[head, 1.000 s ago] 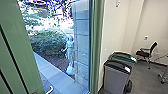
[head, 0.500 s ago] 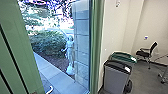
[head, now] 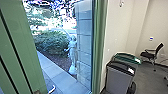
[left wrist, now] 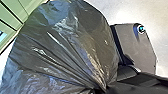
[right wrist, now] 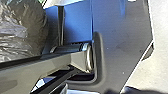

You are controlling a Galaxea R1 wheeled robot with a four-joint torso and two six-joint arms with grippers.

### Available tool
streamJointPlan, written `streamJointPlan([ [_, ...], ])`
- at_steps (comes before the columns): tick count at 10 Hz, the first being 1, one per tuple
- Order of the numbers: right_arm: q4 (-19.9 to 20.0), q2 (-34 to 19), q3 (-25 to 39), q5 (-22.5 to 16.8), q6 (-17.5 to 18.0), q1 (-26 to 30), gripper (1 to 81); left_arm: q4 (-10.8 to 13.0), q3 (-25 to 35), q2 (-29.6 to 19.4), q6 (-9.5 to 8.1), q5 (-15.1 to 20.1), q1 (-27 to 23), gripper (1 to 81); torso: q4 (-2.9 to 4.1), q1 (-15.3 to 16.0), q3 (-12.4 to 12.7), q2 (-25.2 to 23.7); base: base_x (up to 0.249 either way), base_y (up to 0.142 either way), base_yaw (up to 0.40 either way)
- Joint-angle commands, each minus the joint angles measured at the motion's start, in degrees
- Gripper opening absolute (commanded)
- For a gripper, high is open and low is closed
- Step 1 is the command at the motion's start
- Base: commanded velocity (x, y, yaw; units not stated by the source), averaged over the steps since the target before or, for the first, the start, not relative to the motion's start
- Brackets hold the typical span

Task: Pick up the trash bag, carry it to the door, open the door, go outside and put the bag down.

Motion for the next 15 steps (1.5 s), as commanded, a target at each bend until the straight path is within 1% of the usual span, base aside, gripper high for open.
streamJointPlan([
  [1,0.19,0.10,0.14,-3.73,-0.17,3.32,81.1,0.34,0.39,-0.95,0.44,1.18,-2.11,1.0,0.00,0.02,0.00,0.00,0.000,0.000,0.307],
  [2,-0.16,0.18,0.75,-3.65,-0.26,3.22,81.1,0.43,0.48,-1.38,0.44,-1.49,-1.67,1.0,0.00,0.02,0.00,0.00,0.000,0.000,0.309],
  [4,-0.68,-0.52,2.84,-3.64,-0.35,3.31,81.1,0.34,1.25,-2.08,0.44,-1.94,-0.88,1.0,0.00,0.00,0.00,0.00,0.000,0.000,0.311],
  [6,-0.87,-3.25,8.23,-3.56,-0.35,3.14,81.1,0.34,3.99,-3.67,0.44,-2.99,-0.09,1.0,0.00,0.00,0.00,0.00,0.000,0.000,0.313],
  [7,-1.56,-6.04,13.29,-2.85,-0.35,3.05,81.1,0.26,6.87,-5.33,0.44,-3.52,0.09,1.0,0.00,0.00,0.00,0.00,0.000,0.000,0.313],
  [8,-1.57,-7.47,15.70,-2.76,-0.35,3.05,81.1,0.17,8.56,-6.31,0.44,-3.52,0.09,1.0,0.00,-0.02,0.00,0.00,0.000,0.000,0.313],
  [9,-1.57,-8.17,16.66,-2.76,-0.35,3.05,81.1,-0.01,9.00,-6.57,0.44,-3.52,0.09,1.0,0.00,-0.02,0.00,0.00,0.000,0.000,0.313],
  [15,-1.57,-8.26,16.41,-2.68,-0.18,3.22,81.1,-0.27,8.56,-6.31,0.35,-3.52,0.09,1.0,0.00,-0.02,0.00,0.00,0.000,0.000,0.314],
])
